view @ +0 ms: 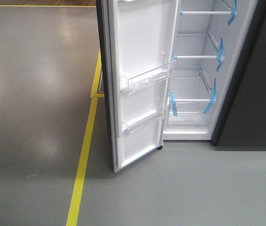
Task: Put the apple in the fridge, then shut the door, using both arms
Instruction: 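Approach the fridge doorway with the apple held in the right gripper, then move the right gripper with the apple toward the fridge interior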
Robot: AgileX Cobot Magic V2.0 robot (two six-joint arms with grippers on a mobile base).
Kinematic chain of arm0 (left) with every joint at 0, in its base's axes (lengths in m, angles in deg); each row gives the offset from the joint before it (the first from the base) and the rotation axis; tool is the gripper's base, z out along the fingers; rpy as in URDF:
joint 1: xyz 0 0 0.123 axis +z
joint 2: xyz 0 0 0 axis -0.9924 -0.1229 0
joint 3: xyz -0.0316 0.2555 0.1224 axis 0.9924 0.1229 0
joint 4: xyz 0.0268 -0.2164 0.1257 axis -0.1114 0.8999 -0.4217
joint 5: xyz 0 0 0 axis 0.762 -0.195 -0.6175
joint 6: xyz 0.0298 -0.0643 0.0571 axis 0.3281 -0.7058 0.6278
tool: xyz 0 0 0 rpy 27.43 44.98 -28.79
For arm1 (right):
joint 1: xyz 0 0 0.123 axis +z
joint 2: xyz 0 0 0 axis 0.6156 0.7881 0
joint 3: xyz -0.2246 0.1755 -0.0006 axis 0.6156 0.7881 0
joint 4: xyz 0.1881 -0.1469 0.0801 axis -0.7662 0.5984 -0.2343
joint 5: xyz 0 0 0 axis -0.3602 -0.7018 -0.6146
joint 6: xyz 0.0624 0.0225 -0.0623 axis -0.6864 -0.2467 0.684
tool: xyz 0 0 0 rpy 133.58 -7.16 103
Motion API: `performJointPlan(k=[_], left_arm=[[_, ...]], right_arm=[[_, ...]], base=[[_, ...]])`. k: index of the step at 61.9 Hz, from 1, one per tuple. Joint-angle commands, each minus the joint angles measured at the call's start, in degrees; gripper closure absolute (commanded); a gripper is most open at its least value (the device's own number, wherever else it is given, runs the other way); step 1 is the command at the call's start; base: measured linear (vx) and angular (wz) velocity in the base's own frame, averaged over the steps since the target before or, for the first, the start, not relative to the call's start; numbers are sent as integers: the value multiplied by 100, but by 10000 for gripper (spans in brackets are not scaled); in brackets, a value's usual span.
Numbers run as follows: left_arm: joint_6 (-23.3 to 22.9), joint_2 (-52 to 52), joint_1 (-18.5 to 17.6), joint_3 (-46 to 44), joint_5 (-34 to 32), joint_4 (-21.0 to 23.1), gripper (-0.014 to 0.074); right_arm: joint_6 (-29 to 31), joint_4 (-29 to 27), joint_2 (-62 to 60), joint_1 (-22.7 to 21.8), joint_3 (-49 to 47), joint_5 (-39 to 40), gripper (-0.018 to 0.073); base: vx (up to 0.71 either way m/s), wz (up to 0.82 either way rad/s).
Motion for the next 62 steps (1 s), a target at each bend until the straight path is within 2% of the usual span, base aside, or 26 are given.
performJointPlan(k=[1, 62], left_arm=[[-57, 87, 0, 159, -392, 52, 603], [-57, 87, 0, 159, -392, 52, 603]], right_arm=[[50, -198, -91, -18, -162, 402, 566], [50, -198, -91, -18, -162, 402, 566]], base=[[14, 3], [10, -2]])
